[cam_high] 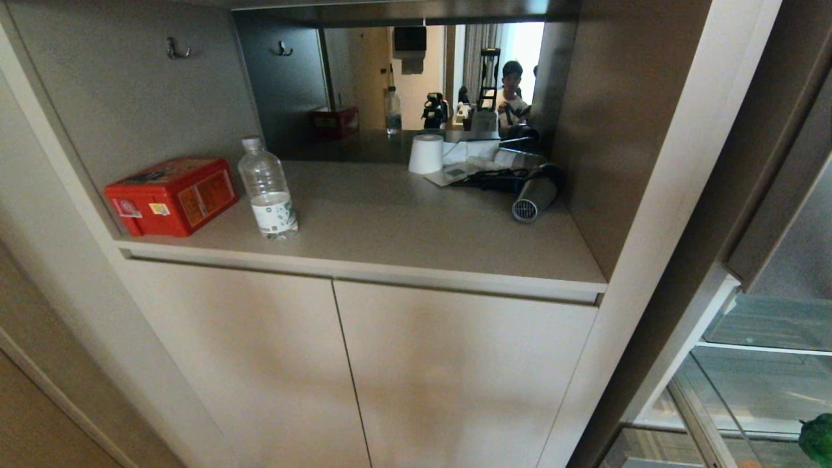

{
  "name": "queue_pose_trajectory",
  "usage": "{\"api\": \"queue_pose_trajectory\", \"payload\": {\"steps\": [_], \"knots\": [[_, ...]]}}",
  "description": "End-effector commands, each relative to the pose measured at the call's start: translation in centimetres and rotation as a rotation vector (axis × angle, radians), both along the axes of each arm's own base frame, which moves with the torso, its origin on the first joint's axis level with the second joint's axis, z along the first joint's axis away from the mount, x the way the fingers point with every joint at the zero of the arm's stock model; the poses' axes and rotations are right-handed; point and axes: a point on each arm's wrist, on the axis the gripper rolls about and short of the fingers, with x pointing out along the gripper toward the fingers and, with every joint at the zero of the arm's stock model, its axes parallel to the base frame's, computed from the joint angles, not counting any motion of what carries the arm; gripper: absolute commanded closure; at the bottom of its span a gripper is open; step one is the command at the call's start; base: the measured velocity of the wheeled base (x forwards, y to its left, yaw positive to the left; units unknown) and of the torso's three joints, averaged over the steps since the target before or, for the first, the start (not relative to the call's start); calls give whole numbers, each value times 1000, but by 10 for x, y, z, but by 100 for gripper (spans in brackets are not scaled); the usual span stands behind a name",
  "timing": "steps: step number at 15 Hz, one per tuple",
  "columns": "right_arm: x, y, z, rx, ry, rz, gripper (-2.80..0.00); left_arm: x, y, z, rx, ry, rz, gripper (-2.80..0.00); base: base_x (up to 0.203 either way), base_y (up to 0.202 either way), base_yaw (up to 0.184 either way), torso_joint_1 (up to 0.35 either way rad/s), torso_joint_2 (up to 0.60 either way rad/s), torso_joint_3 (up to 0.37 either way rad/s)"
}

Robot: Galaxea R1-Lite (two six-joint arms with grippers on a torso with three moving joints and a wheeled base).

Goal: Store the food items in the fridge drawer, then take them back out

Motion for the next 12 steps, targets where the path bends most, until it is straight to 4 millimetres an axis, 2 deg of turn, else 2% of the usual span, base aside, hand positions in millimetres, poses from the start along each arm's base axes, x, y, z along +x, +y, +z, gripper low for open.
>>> {"api": "queue_pose_trajectory", "payload": {"steps": [1, 3, 6, 8, 10, 12], "knots": [[-18, -11, 5, -3, -43, -52, 0, 0, 0, 0, 0, 2, 0, 0, 0, 0, 0, 0, 0, 0], [-37, 1, 21, -89, -117, -41, 0, 0, 0, 0, 0, 2, -1, 0, 0, 0, 0, 0, 0, 0], [-59, 52, 44, -298, -245, 39, 0, 0, 0, 0, 0, 2, -1, 0, 0, 0, 0, 0, 0, 0], [-62, 82, 48, -364, -329, 223, 0, 0, 0, 0, 0, 2, 1, 0, 0, 0, 0, 0, 0, 0], [-67, 109, 49, -370, -423, 524, 0, 0, 0, 0, 0, 2, 0, 0, 0, 0, 0, 0, 0, 0], [-82, 127, 44, -352, -490, 798, 0, 0, 0, 0, 0, 2, -1, 0, 0, 0, 0, 0, 0, 0]]}}
